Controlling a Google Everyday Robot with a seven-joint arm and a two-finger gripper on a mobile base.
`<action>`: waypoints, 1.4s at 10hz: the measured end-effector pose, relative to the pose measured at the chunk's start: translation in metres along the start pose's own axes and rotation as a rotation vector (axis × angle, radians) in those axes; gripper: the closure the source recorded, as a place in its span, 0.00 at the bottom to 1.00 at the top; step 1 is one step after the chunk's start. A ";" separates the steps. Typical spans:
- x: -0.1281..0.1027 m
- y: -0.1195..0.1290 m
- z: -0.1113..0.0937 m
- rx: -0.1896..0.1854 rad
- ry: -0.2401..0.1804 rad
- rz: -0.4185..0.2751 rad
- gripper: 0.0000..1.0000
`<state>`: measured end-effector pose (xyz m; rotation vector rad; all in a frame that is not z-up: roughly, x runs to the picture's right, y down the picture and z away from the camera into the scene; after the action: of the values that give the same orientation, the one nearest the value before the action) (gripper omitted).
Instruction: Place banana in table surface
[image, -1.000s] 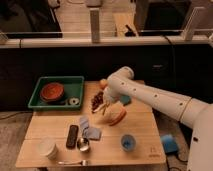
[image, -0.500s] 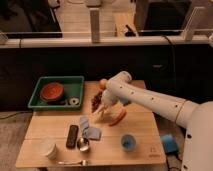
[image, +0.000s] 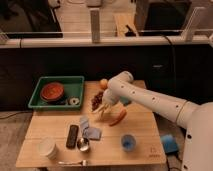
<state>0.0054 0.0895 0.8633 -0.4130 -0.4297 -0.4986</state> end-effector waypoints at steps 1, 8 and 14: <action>0.003 0.001 -0.001 0.000 -0.005 0.012 1.00; 0.006 0.002 0.001 -0.021 0.007 0.019 1.00; 0.005 0.008 0.021 -0.057 0.034 0.002 0.81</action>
<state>0.0076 0.1039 0.8809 -0.4593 -0.3824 -0.5159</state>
